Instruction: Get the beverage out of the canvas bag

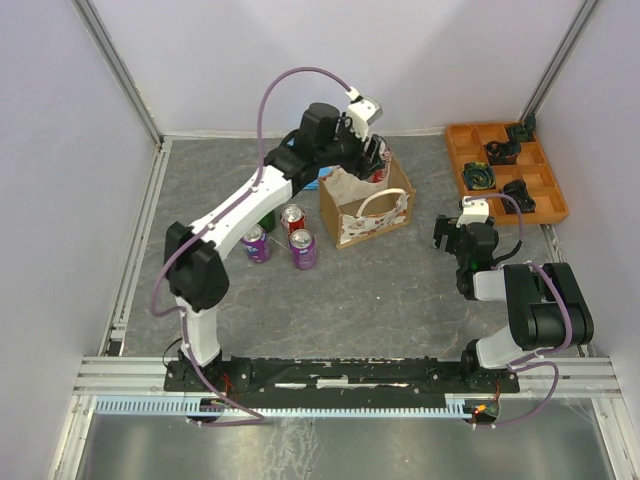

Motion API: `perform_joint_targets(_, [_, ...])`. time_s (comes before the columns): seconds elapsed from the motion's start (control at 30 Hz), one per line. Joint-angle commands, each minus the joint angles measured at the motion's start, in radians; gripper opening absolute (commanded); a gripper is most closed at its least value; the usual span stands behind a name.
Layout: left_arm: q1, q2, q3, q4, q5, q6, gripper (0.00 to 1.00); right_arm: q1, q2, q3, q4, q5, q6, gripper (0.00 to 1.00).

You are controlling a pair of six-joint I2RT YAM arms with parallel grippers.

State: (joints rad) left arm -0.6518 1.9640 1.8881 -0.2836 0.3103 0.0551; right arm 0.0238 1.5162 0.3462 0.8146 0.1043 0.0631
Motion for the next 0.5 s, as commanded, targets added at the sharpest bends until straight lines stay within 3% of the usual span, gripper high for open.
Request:
perform_joint_targets(0.0, [0.009,-0.204,-0.078,0.087,-0.067,0.091,0.03,-0.003,-0.003,0.023,0.042,-0.008,-0.006,0.99])
perform_joint_targets(0.23, [0.013,-0.518,-0.426,0.188,-0.254,0.138,0.03,-0.003,-0.005,0.024,0.042,-0.008,-0.005,0.99])
perform_joint_targets(0.47, [0.052,-0.697,-0.658,0.230,-0.359,0.044,0.03,-0.003,-0.004,0.024,0.042,-0.008,-0.005,0.99])
